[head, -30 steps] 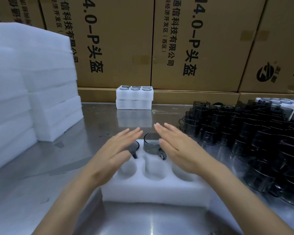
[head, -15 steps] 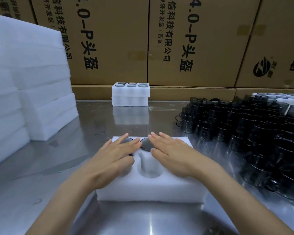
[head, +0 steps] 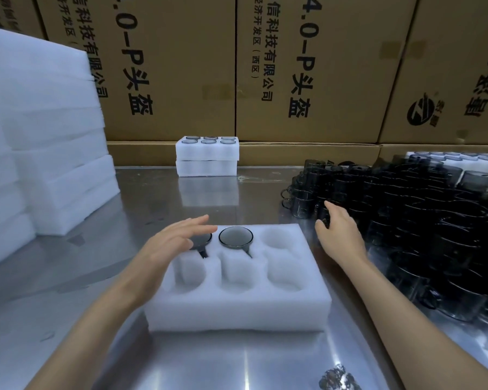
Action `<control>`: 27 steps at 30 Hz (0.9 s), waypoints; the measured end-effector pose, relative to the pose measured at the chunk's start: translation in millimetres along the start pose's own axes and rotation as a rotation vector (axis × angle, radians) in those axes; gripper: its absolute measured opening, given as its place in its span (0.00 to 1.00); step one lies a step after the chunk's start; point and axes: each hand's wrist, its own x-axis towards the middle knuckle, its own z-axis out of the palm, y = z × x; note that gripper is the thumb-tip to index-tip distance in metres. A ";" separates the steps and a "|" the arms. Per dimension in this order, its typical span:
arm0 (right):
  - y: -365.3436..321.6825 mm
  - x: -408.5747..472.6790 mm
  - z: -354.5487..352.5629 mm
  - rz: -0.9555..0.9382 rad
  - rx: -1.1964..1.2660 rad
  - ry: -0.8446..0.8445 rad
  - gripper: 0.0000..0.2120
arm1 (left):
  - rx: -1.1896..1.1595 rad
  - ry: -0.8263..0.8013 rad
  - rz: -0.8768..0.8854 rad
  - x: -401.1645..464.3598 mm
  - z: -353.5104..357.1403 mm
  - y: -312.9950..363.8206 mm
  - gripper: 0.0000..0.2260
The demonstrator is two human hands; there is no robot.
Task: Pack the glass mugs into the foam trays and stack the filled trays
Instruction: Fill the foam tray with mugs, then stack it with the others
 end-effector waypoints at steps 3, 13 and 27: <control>-4.9 -0.2 -1.0 -0.043 -0.066 0.113 0.19 | -0.010 0.020 -0.005 0.2 -0.9 -0.1 0.20; -24.9 -12.8 -7.2 -0.156 -0.130 0.118 0.12 | 0.024 0.049 0.003 0.1 -4.0 -3.6 0.24; -53.2 -21.0 -36.4 -0.156 0.537 0.041 0.18 | 0.042 0.055 0.005 0.2 -4.0 -4.8 0.23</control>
